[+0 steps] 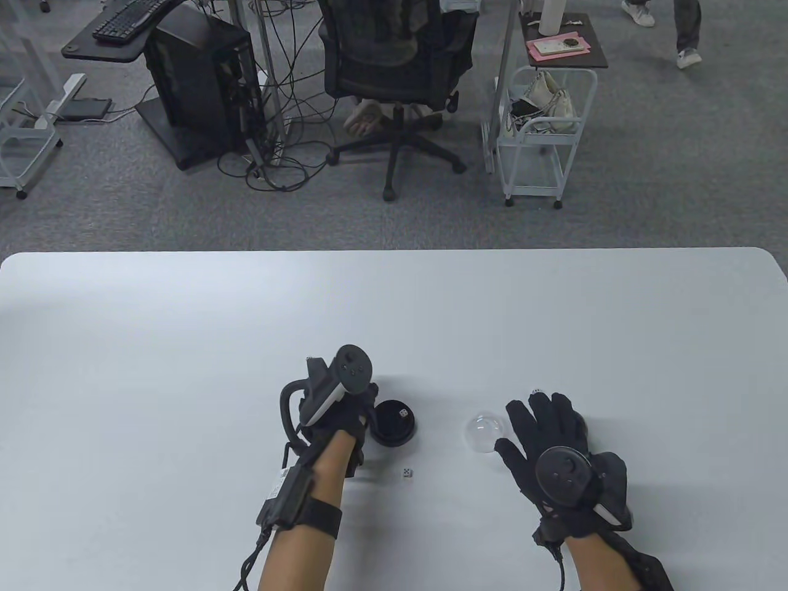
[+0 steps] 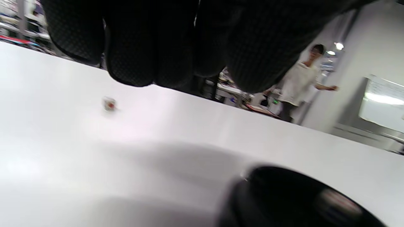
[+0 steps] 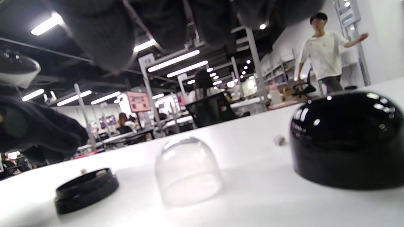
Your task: Shake dice in a dice shaker
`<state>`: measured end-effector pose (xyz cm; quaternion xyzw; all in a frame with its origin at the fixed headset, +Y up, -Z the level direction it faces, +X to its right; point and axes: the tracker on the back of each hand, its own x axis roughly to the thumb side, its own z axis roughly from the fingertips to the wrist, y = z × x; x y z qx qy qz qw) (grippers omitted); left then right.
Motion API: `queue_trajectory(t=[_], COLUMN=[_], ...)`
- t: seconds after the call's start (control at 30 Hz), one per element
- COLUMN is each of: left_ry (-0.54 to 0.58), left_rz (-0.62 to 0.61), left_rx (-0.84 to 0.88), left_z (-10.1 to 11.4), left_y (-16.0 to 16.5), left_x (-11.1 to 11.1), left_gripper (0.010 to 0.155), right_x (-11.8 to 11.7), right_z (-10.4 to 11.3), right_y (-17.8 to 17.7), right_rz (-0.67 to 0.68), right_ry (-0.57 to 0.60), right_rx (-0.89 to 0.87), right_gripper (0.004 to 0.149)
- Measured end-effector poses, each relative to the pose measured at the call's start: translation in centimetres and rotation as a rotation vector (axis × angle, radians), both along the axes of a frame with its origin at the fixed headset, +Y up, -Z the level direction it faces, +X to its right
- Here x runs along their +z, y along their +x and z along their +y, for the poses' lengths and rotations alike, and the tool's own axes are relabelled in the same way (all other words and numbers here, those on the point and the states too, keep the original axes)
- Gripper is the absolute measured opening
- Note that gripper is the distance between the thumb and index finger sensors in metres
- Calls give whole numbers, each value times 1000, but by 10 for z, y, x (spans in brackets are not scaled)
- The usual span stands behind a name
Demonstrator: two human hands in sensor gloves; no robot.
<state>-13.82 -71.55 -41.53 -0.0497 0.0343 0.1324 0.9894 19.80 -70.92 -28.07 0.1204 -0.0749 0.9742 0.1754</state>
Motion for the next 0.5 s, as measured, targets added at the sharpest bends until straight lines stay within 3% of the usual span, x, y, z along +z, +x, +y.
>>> queue_trajectory(t=[0.27, 0.5], left_ry=[-57, -172], left_rz=[183, 153], left_rx=[-96, -62], left_z=[-12, -37], left_y=[-53, -64], left_x=[-36, -51], left_gripper=[62, 65], right_x=[-1, -1], right_z=[0, 0], right_y=[4, 4], right_rz=[-13, -12], right_ry=[-9, -15], right_rx=[-21, -12], right_gripper=[61, 61])
